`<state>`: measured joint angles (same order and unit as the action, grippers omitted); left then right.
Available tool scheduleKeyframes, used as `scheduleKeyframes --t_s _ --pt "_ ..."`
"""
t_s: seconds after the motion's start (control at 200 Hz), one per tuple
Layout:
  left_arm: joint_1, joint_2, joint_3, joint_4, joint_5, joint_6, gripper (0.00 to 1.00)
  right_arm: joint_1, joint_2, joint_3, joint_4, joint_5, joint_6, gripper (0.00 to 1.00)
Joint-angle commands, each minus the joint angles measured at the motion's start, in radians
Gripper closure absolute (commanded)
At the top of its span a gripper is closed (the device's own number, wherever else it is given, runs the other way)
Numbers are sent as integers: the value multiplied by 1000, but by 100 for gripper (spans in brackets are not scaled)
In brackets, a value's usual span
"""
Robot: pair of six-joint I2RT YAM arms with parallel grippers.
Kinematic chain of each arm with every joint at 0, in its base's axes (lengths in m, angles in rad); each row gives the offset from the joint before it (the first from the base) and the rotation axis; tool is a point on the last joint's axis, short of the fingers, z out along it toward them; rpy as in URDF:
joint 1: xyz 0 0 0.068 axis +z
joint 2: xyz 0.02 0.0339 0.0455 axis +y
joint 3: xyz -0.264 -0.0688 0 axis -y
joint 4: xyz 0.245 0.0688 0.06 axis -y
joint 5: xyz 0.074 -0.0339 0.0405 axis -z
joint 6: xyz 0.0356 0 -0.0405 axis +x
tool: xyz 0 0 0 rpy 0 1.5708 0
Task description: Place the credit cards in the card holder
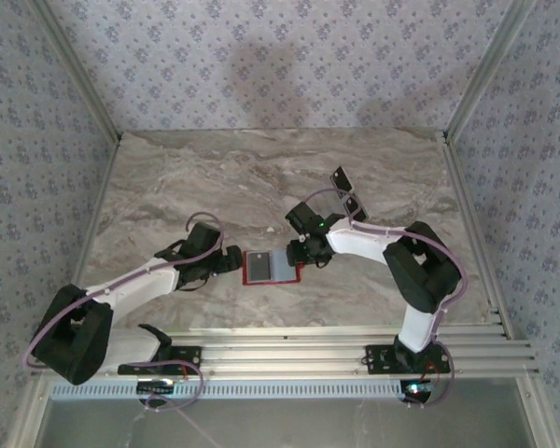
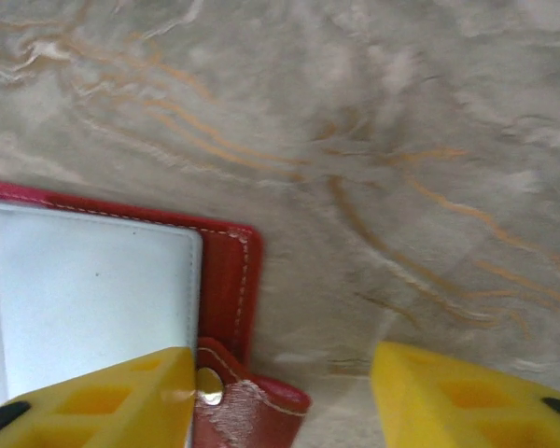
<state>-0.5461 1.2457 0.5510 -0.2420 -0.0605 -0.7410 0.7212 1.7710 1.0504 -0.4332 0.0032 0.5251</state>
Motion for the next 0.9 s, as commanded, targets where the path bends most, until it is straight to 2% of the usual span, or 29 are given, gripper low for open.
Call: scheduleKeyframes --t_s 0.0,0.15,0.275,0.51,0.894 --pt "-10 1 29 -5 -16 14 0 -32 -36 -60 -26 18 15 58" --pt "-10 3 30 -8 -18 14 0 -56 -85 -84 8 -24 4 82" --pt "-13 1 35 -11 -20 15 0 -71 -103 -94 44 -88 9 94" --pt "-26 20 53 -6 -17 27 0 -119 -176 -170 170 -226 53 92" --pt "-126 151 109 152 16 33 0 -149 -116 -213 244 -283 71 91"
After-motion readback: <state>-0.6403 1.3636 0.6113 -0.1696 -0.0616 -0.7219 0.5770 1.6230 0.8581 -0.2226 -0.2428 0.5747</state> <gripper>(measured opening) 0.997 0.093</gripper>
